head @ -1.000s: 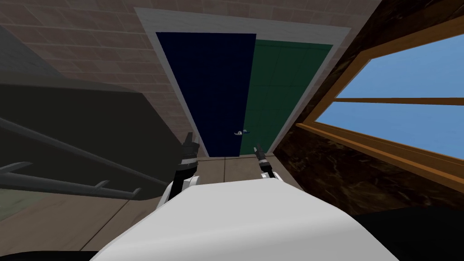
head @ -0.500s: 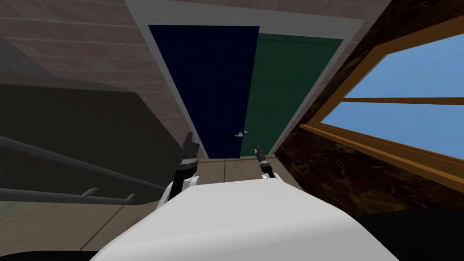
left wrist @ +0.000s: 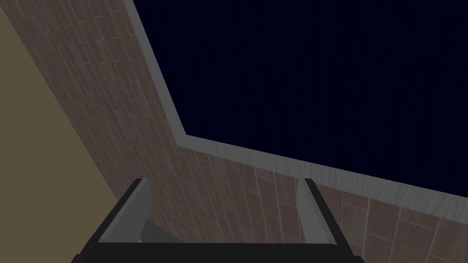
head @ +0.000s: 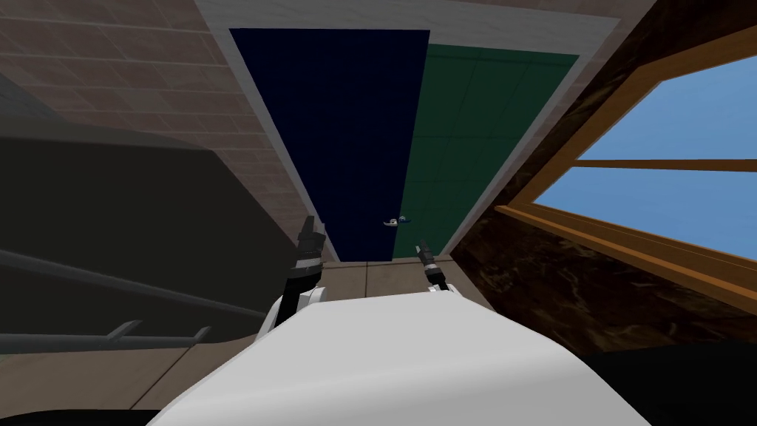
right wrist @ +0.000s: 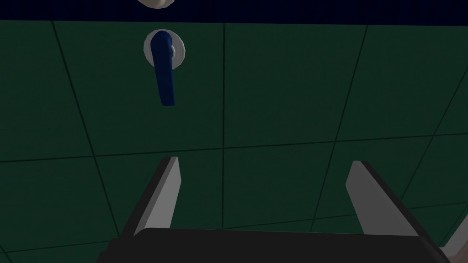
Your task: Pull the door open
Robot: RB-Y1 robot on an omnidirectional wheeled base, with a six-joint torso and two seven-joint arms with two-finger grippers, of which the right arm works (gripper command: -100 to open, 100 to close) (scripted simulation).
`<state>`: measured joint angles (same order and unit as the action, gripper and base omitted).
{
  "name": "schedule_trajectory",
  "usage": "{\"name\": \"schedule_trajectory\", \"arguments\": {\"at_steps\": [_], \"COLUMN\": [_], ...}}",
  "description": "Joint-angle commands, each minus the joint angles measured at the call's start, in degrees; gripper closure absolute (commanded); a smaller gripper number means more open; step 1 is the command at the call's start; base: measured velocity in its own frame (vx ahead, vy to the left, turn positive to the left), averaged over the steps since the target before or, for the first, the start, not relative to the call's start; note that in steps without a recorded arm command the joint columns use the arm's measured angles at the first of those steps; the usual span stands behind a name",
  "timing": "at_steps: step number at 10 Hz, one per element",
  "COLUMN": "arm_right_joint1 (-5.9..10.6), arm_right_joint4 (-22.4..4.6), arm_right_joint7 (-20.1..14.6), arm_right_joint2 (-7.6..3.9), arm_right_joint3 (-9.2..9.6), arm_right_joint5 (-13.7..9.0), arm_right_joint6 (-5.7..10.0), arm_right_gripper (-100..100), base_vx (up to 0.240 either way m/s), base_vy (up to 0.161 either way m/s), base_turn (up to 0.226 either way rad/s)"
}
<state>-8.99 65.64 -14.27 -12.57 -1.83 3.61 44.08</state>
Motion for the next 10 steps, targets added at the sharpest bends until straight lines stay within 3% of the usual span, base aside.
{"name": "schedule_trajectory", "arguments": {"at_steps": [1,8,10], "arm_right_joint1": [0.81,3.24,4.44], "arm_right_joint4": [-2.21,-10.33,-14.25], "arm_right_joint7": [-0.29,-1.44,-2.00], "arm_right_joint2": [-0.27,-1.38,-1.90], "arm_right_joint3": [-0.18,-0.81,-1.11], "arm_right_joint5": [-0.06,-0.28,-0.38], "arm_right_joint6": [0.46,2.40,3.34], "arm_right_gripper": [-100,-100,-100], "base_vx": [0.101,0.096,0.145], "base_vy": [-0.008,-0.003,-0.012], "base_turn": [0.009,0.008,0.014]}}
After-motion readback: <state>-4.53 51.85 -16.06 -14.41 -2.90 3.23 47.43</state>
